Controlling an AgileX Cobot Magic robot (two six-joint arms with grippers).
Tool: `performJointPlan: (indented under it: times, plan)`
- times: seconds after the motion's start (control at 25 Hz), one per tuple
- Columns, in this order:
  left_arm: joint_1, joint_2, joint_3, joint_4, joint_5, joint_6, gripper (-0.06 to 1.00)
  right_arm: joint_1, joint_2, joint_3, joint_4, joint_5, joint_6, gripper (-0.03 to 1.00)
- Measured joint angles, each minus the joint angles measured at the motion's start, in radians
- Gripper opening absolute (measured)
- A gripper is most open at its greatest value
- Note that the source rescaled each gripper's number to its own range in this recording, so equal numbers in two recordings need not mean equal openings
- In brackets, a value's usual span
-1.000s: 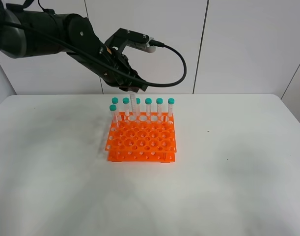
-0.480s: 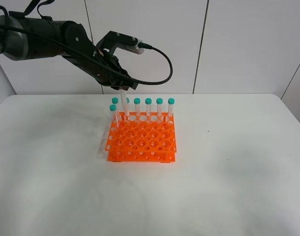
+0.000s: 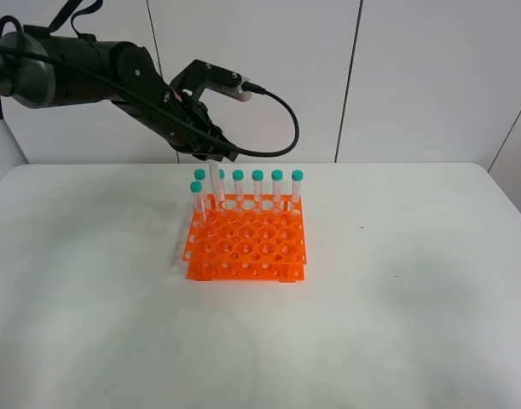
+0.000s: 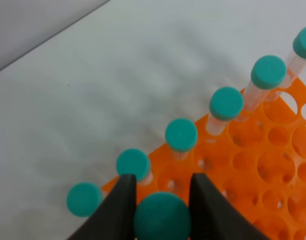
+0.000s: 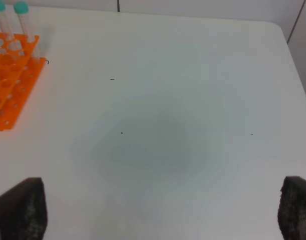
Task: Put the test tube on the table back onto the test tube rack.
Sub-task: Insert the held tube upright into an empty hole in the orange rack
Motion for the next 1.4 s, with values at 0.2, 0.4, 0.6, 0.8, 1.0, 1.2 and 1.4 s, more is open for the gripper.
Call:
performJointPlan:
  times: [0.2, 0.4, 0.6, 0.8, 1.0, 1.2, 1.4]
  plan:
    - [-0.005, 0.0, 0.012, 0.0, -0.005, 0.001, 0.0, 0.0, 0.0, 0.0, 0.0, 0.0, 0.0, 1.0]
    - [-0.023, 0.0, 0.024, 0.004, -0.005, 0.003, 0.0, 0.0, 0.0, 0.0, 0.0, 0.0, 0.005, 1.0]
    - [-0.038, 0.0, 0.024, 0.005, -0.032, 0.019, 0.0, 0.0, 0.0, 0.0, 0.0, 0.0, 0.008, 1.0]
    - [-0.039, 0.0, 0.024, 0.015, -0.034, 0.024, 0.0, 0.0, 0.0, 0.0, 0.0, 0.0, 0.008, 1.0]
    - [-0.031, 0.0, 0.031, 0.033, -0.039, 0.024, 0.0, 0.0, 0.0, 0.0, 0.0, 0.0, 0.008, 1.0]
    - [-0.028, 0.0, 0.077, 0.037, -0.063, 0.022, 0.0, 0.0, 0.0, 0.0, 0.0, 0.0, 0.008, 1.0]
    - [-0.028, 0.0, 0.09, 0.037, -0.101, 0.022, 0.0, 0.0, 0.0, 0.0, 0.0, 0.0, 0.008, 1.0]
